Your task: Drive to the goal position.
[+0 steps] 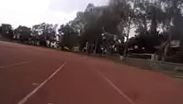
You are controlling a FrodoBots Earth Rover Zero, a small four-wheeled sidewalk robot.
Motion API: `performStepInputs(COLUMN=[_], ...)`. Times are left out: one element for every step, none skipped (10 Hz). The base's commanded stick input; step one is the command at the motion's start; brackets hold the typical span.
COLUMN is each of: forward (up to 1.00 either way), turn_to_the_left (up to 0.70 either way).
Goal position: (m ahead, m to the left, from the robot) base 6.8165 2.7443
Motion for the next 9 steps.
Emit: performStepInputs(forward=[0.45,0.45,0.45,0.45,0.45,0.45,0.45,0.45,0.45], turn_to_the_left=[0.0,0.0,0.0,0.0,0.0,0.0,0.0,0.0,0.0])
